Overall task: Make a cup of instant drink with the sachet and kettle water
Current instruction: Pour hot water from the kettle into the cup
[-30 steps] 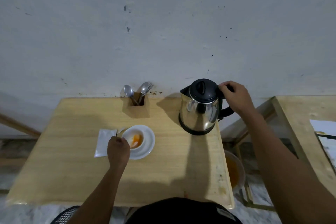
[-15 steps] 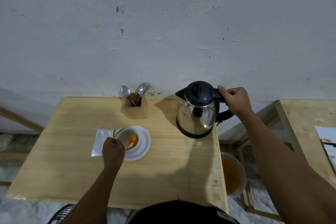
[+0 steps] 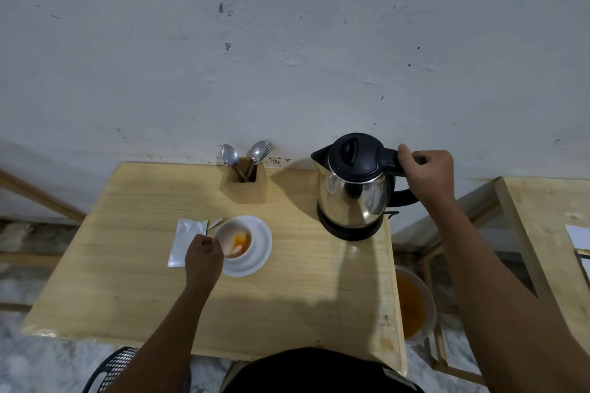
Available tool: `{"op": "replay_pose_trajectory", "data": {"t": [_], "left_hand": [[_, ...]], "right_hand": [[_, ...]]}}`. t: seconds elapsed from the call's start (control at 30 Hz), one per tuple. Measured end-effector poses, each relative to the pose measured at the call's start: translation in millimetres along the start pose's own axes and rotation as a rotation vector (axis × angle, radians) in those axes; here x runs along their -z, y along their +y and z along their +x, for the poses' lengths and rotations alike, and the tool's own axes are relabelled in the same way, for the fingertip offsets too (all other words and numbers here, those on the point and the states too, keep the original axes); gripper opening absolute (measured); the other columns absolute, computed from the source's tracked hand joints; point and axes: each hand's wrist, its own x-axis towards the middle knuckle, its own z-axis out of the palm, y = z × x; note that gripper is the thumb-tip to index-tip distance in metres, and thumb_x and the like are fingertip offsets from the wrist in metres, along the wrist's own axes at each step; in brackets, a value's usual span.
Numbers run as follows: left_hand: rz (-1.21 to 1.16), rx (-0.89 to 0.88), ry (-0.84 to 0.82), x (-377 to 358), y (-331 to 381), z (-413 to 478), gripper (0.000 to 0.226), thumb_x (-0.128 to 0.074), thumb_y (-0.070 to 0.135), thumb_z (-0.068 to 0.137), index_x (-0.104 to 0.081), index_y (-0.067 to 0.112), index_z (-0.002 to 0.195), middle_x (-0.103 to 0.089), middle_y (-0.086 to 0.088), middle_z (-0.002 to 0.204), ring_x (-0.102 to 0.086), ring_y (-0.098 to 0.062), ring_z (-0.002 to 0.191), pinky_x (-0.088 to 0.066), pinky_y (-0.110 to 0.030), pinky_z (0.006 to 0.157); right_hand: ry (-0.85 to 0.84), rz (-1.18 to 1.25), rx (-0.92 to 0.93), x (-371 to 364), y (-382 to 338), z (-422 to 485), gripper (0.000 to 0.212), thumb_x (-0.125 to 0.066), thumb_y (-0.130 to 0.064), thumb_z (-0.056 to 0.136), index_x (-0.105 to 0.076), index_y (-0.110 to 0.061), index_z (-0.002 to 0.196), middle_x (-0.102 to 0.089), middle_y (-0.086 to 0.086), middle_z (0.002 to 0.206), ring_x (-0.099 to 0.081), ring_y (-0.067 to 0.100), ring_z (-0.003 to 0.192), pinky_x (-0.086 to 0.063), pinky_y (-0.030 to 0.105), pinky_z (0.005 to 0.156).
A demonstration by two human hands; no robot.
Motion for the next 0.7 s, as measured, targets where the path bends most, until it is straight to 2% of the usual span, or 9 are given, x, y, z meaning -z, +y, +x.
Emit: {"op": "replay_pose_trajectory", "data": {"t": [0.13, 0.3, 0.37, 0.57, 0.63, 0.7], "left_hand": [[-0.011, 0.025, -0.027, 2, 0, 1, 0.02, -0.051, 0.015, 0.093, -0.058, -0.001, 0.083, -0.059, -0.01, 0.077, -0.054, -0.025, 0.073, -0.039, -0.033, 0.068], [-0.066, 0.044, -0.083, 8, -1, 4, 0.02, -0.054, 0.015, 0.092, -0.059, -0.002, 0.082, -0.055, -0.003, 0.069, -0.052, -0.018, 0.068, -0.038, -0.027, 0.061], [-0.088, 0.062, -0.113, 12, -2, 6, 0.02, -0.054, 0.016, 0.091, -0.058, -0.001, 0.081, -0.055, -0.003, 0.069, -0.051, -0.015, 0.066, -0.039, -0.025, 0.061], [-0.106, 0.062, -0.237, 23, -11, 15, 0.018, -0.052, 0.014, 0.091, -0.065, 0.002, 0.093, -0.064, -0.01, 0.084, -0.058, -0.023, 0.08, -0.044, -0.032, 0.075], [-0.12, 0.039, -0.265, 26, -13, 16, 0.017, -0.053, 0.014, 0.092, -0.065, 0.002, 0.094, -0.064, -0.008, 0.083, -0.058, -0.022, 0.079, -0.044, -0.03, 0.074], [-0.125, 0.012, -0.289, 28, -14, 17, 0.017, -0.053, 0.013, 0.093, -0.065, 0.001, 0.094, -0.063, -0.005, 0.082, -0.056, -0.02, 0.076, -0.043, -0.028, 0.069]], "right_hand": [[-0.018, -0.027, 0.086, 4, -29, 2, 0.059, -0.055, -0.047, 0.081, -0.028, -0.013, 0.041, -0.02, 0.001, 0.04, -0.02, 0.014, 0.037, -0.021, 0.03, 0.048], [-0.109, -0.144, 0.114, -4, -70, -1, 0.063, -0.055, -0.054, 0.077, -0.033, -0.006, 0.042, -0.023, 0.003, 0.04, -0.025, 0.02, 0.039, -0.024, 0.03, 0.047], [-0.151, -0.226, 0.117, -11, -87, -4, 0.065, -0.058, -0.056, 0.078, -0.032, -0.009, 0.043, -0.022, 0.002, 0.041, -0.024, 0.019, 0.039, -0.023, 0.029, 0.047], [-0.308, -0.505, 0.119, -44, -138, -17, 0.067, -0.057, -0.068, 0.076, -0.034, -0.011, 0.047, -0.025, -0.001, 0.041, -0.03, 0.019, 0.04, -0.026, 0.027, 0.046], [-0.366, -0.565, 0.124, -55, -150, -21, 0.07, -0.056, -0.073, 0.074, -0.041, -0.01, 0.047, -0.032, 0.0, 0.041, -0.039, 0.02, 0.041, -0.03, 0.027, 0.046], [-0.423, -0.608, 0.144, -67, -159, -25, 0.073, -0.055, -0.077, 0.072, -0.058, -0.007, 0.053, -0.051, 0.003, 0.047, -0.054, 0.02, 0.05, -0.037, 0.027, 0.049]]}}
